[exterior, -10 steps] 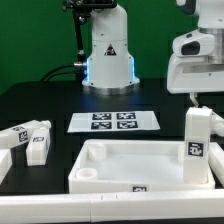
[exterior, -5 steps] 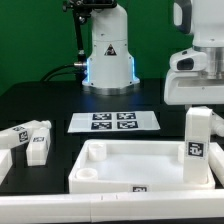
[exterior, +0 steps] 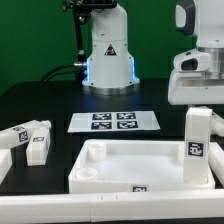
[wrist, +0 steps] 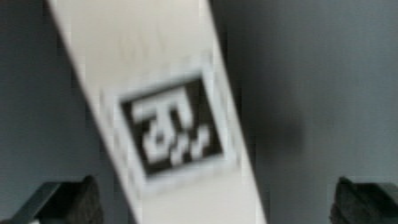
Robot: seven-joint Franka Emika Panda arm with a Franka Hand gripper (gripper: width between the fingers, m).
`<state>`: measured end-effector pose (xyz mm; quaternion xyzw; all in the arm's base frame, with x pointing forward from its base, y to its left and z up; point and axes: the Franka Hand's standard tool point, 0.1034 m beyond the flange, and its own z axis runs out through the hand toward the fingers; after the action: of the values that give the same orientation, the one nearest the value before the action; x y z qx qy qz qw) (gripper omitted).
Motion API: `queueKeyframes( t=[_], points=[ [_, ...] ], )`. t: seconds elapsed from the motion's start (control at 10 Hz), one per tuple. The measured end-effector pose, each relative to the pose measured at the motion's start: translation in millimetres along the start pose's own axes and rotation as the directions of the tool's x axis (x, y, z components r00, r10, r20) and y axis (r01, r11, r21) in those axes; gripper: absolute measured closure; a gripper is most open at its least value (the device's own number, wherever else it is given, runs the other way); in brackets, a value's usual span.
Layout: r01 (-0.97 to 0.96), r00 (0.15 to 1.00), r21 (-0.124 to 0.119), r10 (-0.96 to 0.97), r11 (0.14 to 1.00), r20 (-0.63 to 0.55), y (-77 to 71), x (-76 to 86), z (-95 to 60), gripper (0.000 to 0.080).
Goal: Assemble desk
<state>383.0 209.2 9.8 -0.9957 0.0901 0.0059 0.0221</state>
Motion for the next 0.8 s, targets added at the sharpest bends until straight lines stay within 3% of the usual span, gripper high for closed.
queueKeyframes(
  t=[0.1,0.3,0.4,0.5,0.7,0.8],
  points=[
    [0.015,1.0,0.0,-0.015,1.0,0.0,0.7,2.0,-0.5,0.0151],
    [0.037,0.999,-0.001,-0.037,0.999,0.0,1.5,2.3,-0.1,0.0408],
    [0.092,0.996,-0.002,-0.092,0.996,-0.001,1.7,2.8,-0.2,0.0408],
    [0.174,0.985,-0.006,-0.174,0.985,-0.002,2.1,3.6,-0.2,0.0515],
    [0.352,0.936,-0.01,-0.352,0.936,-0.008,8.4,13.5,-5.9,0.0515],
    [0.53,0.848,-0.017,-0.53,0.848,-0.027,19.3,29.3,-13.9,0.0515]
  ],
)
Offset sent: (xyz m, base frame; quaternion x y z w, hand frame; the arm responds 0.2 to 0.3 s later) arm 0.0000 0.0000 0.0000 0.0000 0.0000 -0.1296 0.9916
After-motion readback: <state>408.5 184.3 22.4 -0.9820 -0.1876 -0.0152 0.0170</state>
